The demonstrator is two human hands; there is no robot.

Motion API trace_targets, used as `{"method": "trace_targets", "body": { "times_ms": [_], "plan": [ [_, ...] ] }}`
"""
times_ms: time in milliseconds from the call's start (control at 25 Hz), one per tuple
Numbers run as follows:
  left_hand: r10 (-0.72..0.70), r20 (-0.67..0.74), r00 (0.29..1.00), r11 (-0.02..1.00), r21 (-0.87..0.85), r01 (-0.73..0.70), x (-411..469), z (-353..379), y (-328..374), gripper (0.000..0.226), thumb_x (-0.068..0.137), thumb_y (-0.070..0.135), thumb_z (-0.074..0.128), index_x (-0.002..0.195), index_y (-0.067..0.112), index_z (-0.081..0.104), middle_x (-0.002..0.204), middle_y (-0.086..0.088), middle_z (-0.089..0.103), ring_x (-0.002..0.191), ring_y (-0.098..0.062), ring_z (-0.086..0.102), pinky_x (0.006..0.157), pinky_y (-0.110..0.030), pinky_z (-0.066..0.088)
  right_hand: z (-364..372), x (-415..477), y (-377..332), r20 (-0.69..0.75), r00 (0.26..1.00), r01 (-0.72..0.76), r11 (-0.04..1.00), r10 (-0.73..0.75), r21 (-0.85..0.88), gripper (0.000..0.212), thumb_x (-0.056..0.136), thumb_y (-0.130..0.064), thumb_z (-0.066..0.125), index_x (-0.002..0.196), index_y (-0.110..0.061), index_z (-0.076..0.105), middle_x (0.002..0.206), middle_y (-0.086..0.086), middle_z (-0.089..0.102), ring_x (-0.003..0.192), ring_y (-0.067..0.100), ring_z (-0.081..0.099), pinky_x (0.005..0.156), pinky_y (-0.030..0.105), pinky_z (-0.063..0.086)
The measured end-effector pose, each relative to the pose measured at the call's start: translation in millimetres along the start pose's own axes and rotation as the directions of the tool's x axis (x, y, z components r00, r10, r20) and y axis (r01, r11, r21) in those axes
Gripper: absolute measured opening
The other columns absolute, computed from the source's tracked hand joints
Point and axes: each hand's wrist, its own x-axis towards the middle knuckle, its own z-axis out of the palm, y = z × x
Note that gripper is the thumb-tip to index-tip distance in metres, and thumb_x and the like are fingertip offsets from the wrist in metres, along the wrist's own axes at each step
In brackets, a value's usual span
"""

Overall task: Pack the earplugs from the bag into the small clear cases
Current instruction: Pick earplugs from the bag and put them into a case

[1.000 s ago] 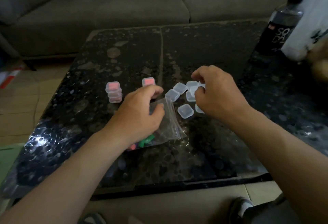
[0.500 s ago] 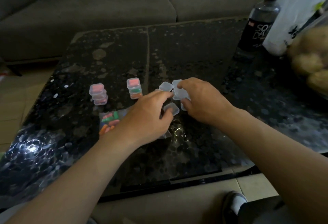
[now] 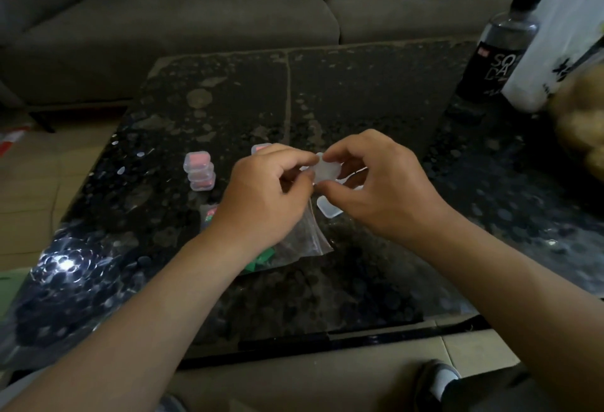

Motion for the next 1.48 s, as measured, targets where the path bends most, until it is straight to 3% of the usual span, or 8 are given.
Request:
{"method": "trace_targets", "body": {
  "times_ms": [200,360,600,720,960,1160,1320,1480],
  "plan": [
    [-0.137,-0.031,0.99,0.974,-0.184,0.129,-5,-16,3,0.023,0.093,0.007,0.073,0.103,0.026,0.078,0.097,0.021,0.073,0.092,0.003,0.072,0.082,-0.015,0.056,7,2,-12,-0.017,0.993,-0.104,0.938,0.116,0.331,0.017,0.088,-0.018,0.075,0.102,-0.028,0.074,0.098,-0.009,0.07,0.085,0.003,0.07,0.079,0.028,0.061],
    [-0.126,0.049,0.991,0.945,-0.299,0.135,-11,-31,6,0.036,0.085,0.006,0.081,0.095,0.039,0.07,0.093,0.036,0.072,0.092,0.001,0.074,0.082,-0.016,0.058,11,2,-23,0.029,0.993,-0.115,0.895,0.113,0.431,0.019,0.089,-0.004,0.072,0.101,-0.018,0.075,0.089,-0.006,0.074,0.084,0.007,0.072,0.08,0.031,0.061],
    [-0.118,0.02,0.993,0.948,-0.295,0.119,-17,-38,-6,0.029,0.085,0.002,0.08,0.104,0.023,0.072,0.113,-0.003,0.076,0.096,-0.008,0.076,0.087,-0.031,0.062,21,4,-33,0.176,0.971,-0.232,0.795,0.16,0.56,0.024,0.091,-0.005,0.07,0.11,-0.02,0.068,0.101,0.0,0.073,0.094,0.013,0.073,0.086,0.034,0.061],
    [-0.159,0.022,0.987,0.936,-0.315,0.158,-17,-41,-10,0.027,0.085,0.002,0.08,0.108,0.015,0.074,0.12,-0.012,0.073,0.099,-0.012,0.076,0.089,-0.037,0.063,25,7,-40,0.227,0.964,-0.259,0.701,0.141,0.665,0.027,0.092,0.0,0.066,0.099,-0.026,0.068,0.099,0.001,0.076,0.096,0.014,0.074,0.085,0.03,0.061],
    [-0.194,0.016,0.981,0.926,-0.328,0.189,-12,-46,-16,0.025,0.087,-0.001,0.076,0.103,0.019,0.076,0.114,-0.006,0.076,0.101,-0.012,0.076,0.089,-0.036,0.063,35,14,-45,0.152,0.974,-0.227,0.704,0.169,0.673,0.023,0.087,0.003,0.071,0.101,-0.016,0.069,0.093,0.0,0.075,0.091,0.011,0.074,0.077,0.021,0.06],
    [-0.237,-0.041,0.971,0.92,-0.331,0.21,-10,-57,-17,0.023,0.097,0.005,0.064,0.096,0.024,0.077,0.096,-0.003,0.08,0.092,-0.018,0.078,0.081,-0.041,0.064,46,16,-43,0.165,0.972,-0.233,0.745,0.166,0.624,0.032,0.086,0.0,0.074,0.115,-0.014,0.069,0.102,-0.001,0.075,0.096,0.011,0.073,0.084,0.032,0.061],
    [-0.407,-0.059,0.912,0.831,-0.439,0.342,-2,-72,-20,0.027,0.103,0.008,0.057,0.096,0.026,0.076,0.089,-0.006,0.079,0.082,-0.026,0.078,0.069,-0.041,0.063,49,10,-51,0.196,0.977,-0.189,0.759,0.083,0.623,0.035,0.085,0.001,0.075,0.115,-0.015,0.069,0.103,-0.002,0.075,0.099,0.008,0.072,0.086,0.03,0.061],
    [-0.549,0.056,0.834,0.709,-0.498,0.5,-1,-67,-21,0.018,0.104,0.014,0.058,0.104,0.025,0.073,0.093,-0.01,0.078,0.077,-0.025,0.078,0.061,-0.035,0.06,45,8,-52,0.21,0.976,-0.174,0.807,0.064,0.564,0.032,0.086,0.007,0.072,0.107,-0.018,0.07,0.095,-0.006,0.076,0.092,0.004,0.072,0.082,0.025,0.06]
  ]
}}
